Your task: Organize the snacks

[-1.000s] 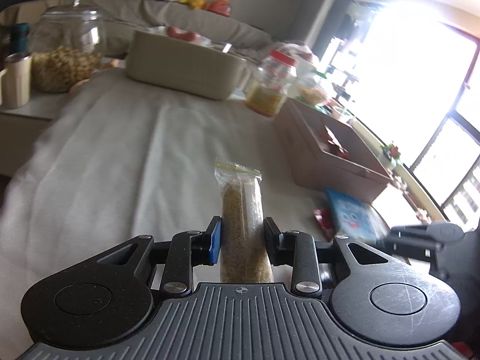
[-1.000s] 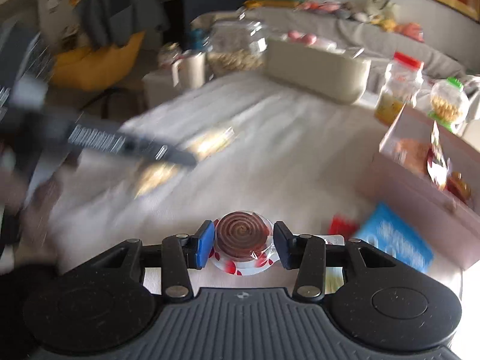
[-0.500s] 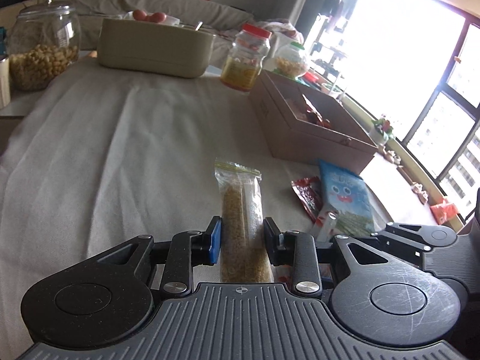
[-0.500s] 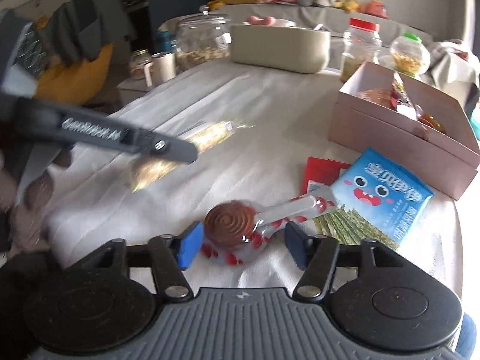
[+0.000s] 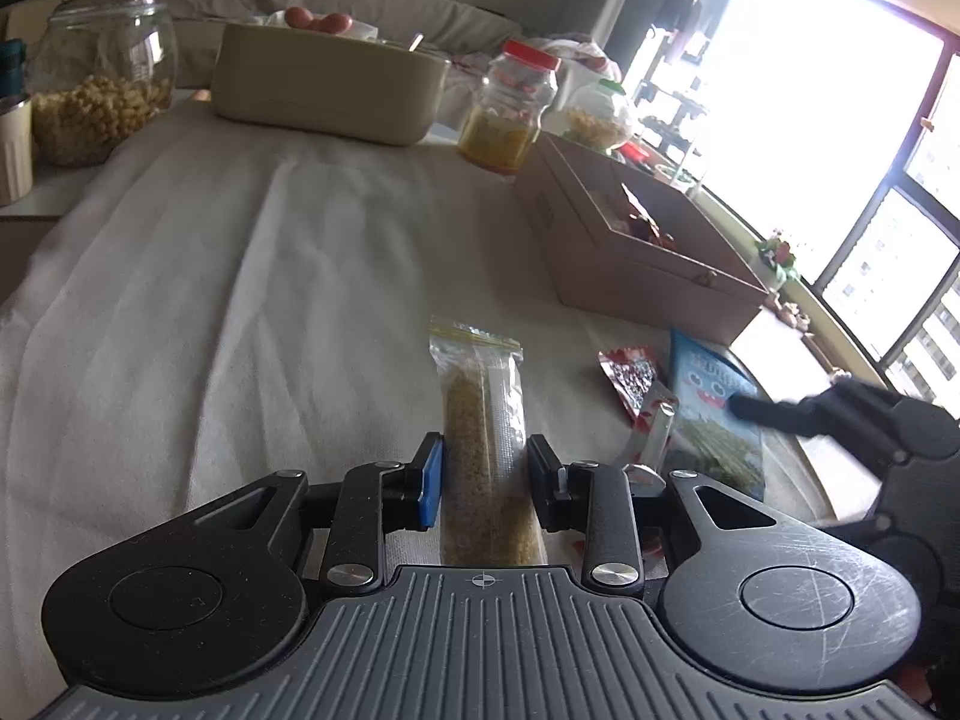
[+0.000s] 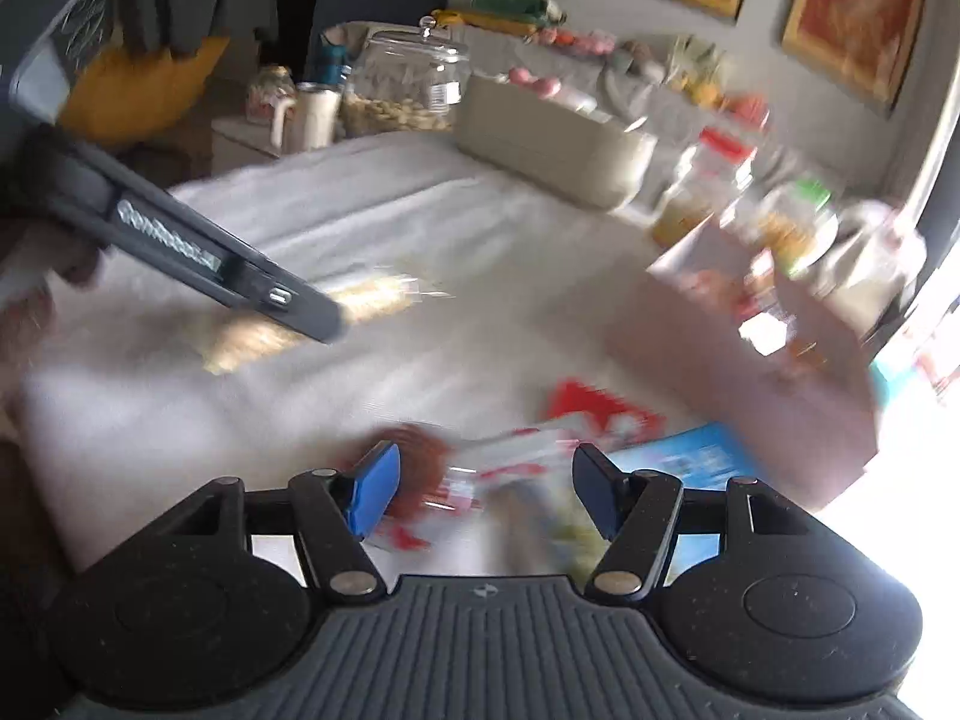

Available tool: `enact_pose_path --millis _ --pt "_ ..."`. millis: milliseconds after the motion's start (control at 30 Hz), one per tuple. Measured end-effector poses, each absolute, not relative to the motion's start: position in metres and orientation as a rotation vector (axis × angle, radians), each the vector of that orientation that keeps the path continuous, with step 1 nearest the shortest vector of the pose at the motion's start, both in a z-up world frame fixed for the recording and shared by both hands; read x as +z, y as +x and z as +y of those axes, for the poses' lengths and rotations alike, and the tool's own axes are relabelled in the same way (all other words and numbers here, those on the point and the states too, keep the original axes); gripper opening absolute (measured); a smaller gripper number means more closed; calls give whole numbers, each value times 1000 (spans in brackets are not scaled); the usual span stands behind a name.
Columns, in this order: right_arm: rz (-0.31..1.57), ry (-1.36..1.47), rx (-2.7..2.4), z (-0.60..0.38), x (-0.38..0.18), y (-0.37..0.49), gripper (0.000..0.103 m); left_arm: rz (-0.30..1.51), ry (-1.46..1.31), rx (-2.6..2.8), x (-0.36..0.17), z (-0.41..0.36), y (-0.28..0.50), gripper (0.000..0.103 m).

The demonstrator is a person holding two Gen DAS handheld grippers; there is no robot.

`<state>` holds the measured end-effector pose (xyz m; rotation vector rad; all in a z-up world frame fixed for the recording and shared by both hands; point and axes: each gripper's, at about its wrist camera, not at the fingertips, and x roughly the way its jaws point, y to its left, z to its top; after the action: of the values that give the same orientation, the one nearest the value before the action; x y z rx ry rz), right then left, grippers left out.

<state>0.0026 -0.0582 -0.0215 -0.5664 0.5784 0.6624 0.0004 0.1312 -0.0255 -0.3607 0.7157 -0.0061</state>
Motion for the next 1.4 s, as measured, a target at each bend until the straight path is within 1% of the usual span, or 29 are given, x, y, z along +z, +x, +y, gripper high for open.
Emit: enact_pose_path --millis 67,167,233,400,467,533,567,700,800,967,1167,1267,1400 --pt "589 -556 617 -66 -18 7 64 724 -357 -9 -27 130 3 34" --pt "695 -332 738 -77 -5 14 64 750 -335 2 -32 126 7 34" --pt "724 -274 812 -72 -5 14 62 768 -320 12 -36 124 8 34" --pt "738 -349 831 -43 -24 13 58 772 -311 16 -38 123 6 34" --pt "770 -376 833 -36 -33 15 56 773 -315 14 -40 124 6 34" --pt "764 -398 829 -36 -35 11 53 773 -315 14 -40 124 5 34" --pt "758 -409 824 -38 -33 10 45 773 -313 13 -40 124 5 34" --pt "716 -371 857 -54 -15 7 45 772 -308 4 -38 121 3 34" --pt "662 -335 877 -73 10 5 45 766 -280 -28 -31 113 -2 34" --pt "543 -285 781 -115 59 7 45 738 -223 -105 -8 90 -7 34" --pt "392 -281 626 -155 104 11 46 631 -129 -244 46 57 12 34" --pt "357 -276 563 -170 116 23 46 558 -163 -301 81 56 49 34" --pt "364 -232 502 -188 118 40 46 535 -251 -291 106 57 134 34"
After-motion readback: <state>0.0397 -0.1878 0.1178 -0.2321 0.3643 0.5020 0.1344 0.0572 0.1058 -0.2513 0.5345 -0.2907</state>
